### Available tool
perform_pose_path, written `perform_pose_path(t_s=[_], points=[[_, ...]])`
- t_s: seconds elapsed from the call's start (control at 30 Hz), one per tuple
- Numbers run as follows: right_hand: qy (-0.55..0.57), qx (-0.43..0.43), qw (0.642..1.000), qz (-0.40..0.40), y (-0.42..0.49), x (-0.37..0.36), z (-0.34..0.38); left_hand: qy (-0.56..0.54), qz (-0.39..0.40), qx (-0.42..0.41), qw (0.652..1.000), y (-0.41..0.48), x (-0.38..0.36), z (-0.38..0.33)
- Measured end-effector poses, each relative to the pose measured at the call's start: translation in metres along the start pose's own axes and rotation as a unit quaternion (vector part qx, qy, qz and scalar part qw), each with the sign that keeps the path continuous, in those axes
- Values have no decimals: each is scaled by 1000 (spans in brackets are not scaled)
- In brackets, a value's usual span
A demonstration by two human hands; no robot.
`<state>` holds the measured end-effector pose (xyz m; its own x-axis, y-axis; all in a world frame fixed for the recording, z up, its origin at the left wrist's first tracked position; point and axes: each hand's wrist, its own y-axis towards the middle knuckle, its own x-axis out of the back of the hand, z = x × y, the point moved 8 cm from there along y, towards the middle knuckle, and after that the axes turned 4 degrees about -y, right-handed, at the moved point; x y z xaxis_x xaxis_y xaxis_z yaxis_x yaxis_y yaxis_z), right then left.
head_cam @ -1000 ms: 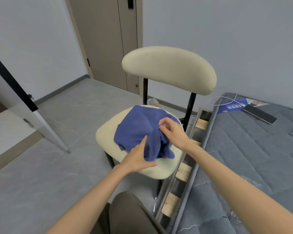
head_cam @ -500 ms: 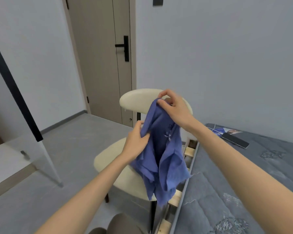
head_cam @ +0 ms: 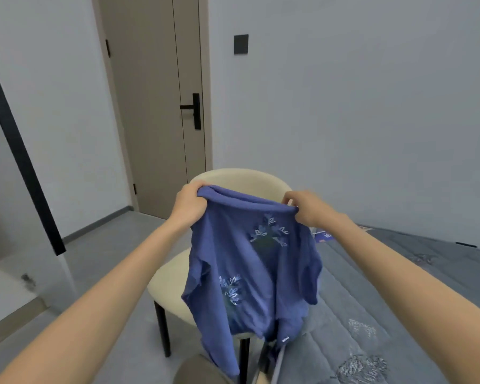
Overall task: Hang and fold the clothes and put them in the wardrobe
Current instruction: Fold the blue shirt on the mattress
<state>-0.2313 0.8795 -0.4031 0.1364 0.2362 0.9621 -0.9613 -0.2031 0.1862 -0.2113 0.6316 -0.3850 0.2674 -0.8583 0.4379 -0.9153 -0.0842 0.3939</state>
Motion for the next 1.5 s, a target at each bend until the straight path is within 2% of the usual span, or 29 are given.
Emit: perform_pose_path(t_s=[0.1, 0.2, 0.27, 0.37, 0.43, 0.5, 0.63, 0.8, 1.07, 1.17, 1.27, 1.37, 1.5], points=[[-15, -65, 996, -57, -10, 6, -23, -27, -13, 4, 1000, 5, 10, -7], [63, -117, 980, -147, -18, 22, -38, 18, 2, -30, 999, 6, 10, -15], [164, -151, 951, -215, -22, 35, -47, 58, 17, -60, 996, 7, 9, -16], [274, -188, 888, -318, -36, 59, -52, 116, 26, -103, 988, 11, 3, -13], [250, -174, 867, -395, -50, 85, -52, 139, 16, -105, 985, 15, -3, -15], [202, -175, 860, -436, -61, 104, -57, 137, -5, -102, 985, 18, -10, -21], [256, -236, 801, -487, -88, 130, -79, 49, -33, -81, 995, 22, -30, -49], [257, -253, 734, -576, -131, 188, -96, -70, -32, -125, 989, 25, -54, -113], [198, -248, 656, -684, -210, 267, -93, -310, 43, -136, 940, 4, -70, -209], [165, -238, 650, -702, -229, 286, -89, -378, 50, -128, 916, -11, -73, -230], [127, -244, 658, -701, -239, 294, -93, -373, 72, -128, 916, -20, -85, -239], [82, -273, 706, -649, -233, 286, -112, -314, 110, -107, 937, -17, -110, -227], [-3, -318, 789, -525, -214, 238, -159, -158, 203, -77, 963, -13, -168, -179]])
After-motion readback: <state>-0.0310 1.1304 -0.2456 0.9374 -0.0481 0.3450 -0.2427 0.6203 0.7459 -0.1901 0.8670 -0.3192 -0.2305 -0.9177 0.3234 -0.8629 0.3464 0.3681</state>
